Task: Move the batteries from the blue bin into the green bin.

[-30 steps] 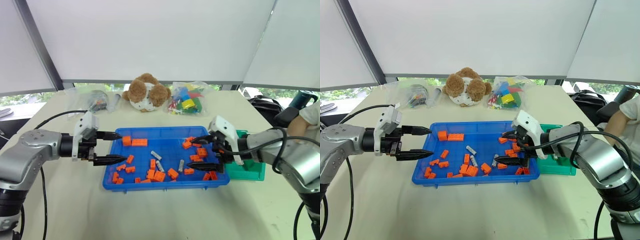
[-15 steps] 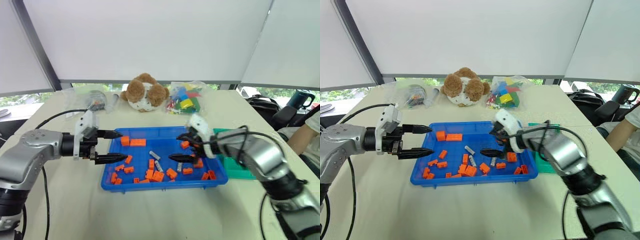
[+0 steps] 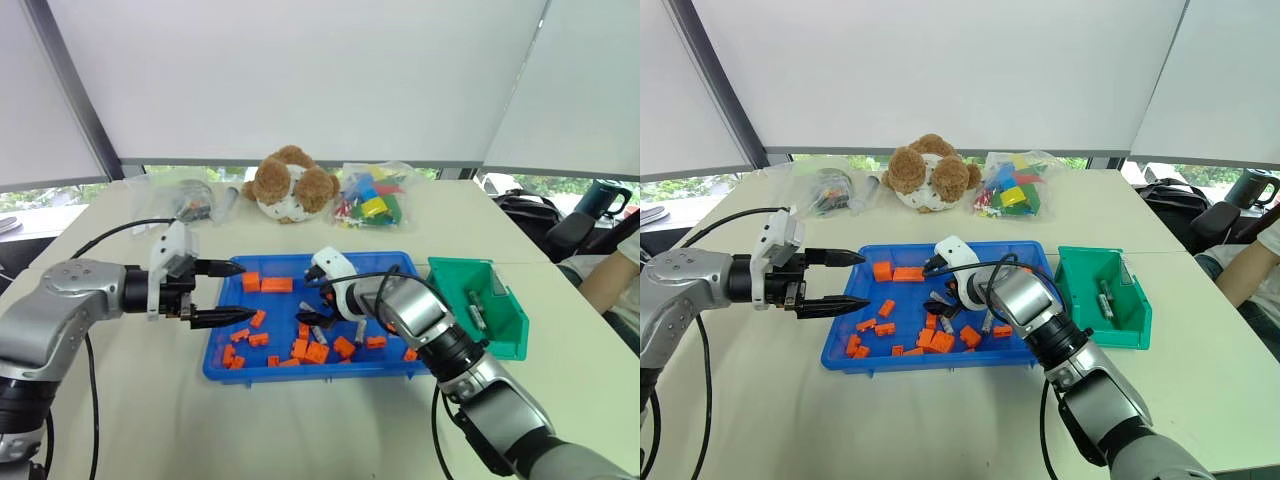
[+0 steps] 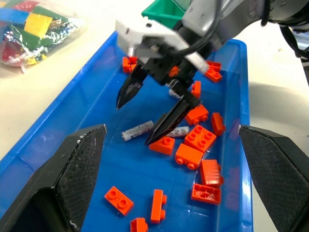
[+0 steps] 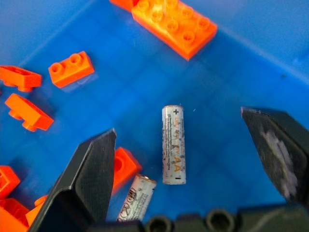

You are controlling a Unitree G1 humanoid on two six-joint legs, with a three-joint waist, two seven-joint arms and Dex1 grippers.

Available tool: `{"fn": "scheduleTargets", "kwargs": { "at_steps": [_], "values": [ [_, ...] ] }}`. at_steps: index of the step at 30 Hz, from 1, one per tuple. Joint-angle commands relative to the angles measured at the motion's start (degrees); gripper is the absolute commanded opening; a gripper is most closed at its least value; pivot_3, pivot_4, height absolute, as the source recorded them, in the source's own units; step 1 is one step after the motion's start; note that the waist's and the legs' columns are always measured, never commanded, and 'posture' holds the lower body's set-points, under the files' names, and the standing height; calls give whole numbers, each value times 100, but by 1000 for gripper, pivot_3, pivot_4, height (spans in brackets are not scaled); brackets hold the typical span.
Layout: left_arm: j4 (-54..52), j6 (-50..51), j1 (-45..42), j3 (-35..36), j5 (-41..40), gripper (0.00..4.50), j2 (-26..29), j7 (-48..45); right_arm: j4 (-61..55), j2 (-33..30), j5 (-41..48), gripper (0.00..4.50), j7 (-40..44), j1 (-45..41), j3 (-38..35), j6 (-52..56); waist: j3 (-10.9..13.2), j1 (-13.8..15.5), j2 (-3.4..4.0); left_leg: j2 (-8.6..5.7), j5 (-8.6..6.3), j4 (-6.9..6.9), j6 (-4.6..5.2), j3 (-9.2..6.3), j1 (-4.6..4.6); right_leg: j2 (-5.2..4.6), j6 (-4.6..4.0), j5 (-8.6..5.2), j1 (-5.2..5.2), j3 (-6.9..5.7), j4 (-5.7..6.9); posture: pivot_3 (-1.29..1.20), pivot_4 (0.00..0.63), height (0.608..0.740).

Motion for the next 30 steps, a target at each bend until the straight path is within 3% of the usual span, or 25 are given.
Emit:
{"fn": "scheduleTargets", "kwargs": {
  "at_steps": [1,9,10,14,18,19,25,28,30],
  "values": [
    [-253,-11,40,236,-46,4500,77,83,359,167,-259,4441,-150,-169,-93,-237,0,-8,0,0,0,0,0,0,0,0,0,0,0,0,0,0,150,733],
    [-309,19,63,220,-73,4500,65,136,564,216,-557,4441,166,-117,156,-351,0,-90,0,0,1,-4,-1,-2,0,0,0,0,1,-2,0,0,150,733],
    [-309,16,61,214,-72,4500,63,138,560,221,-570,4206,199,-104,152,-344,0,-103,0,0,1,-4,-1,-2,0,0,0,0,1,-2,1,0,150,733],
    [-315,3,67,190,-68,4500,55,147,443,221,-610,2655,310,-42,123,-272,0,-111,0,0,1,-6,-2,-2,1,1,0,0,1,-2,1,0,150,733],
    [-290,-18,41,161,-51,4500,45,131,247,207,-584,444,415,-8,95,-143,0,-107,0,0,1,-6,-2,-2,1,0,0,0,1,-2,1,0,150,733],
    [-287,-22,38,155,-48,4500,42,129,197,198,-577,61,454,-1,95,-118,0,-107,0,0,1,-6,-2,-2,1,0,0,0,1,-2,1,0,150,733],
    [-269,-31,-16,107,-40,4500,7,126,-561,98,-351,20,299,-225,-666,302,1,-101,2,0,1,-7,-2,-2,0,0,0,0,-1,-2,1,0,150,733],
    [-267,-35,-21,83,-37,4500,-12,121,-1316,-212,-160,20,200,-352,-1407,785,1,-91,2,0,1,-6,-3,-2,-4,-1,0,0,-2,-2,0,0,150,733],
    [-243,-46,-46,38,-30,4500,-46,110,-1863,-740,-99,20,175,-349,-1947,1141,1,-61,2,0,1,-6,-2,-2,-6,-2,0,0,-4,-2,0,0,150,733]
  ]
}}
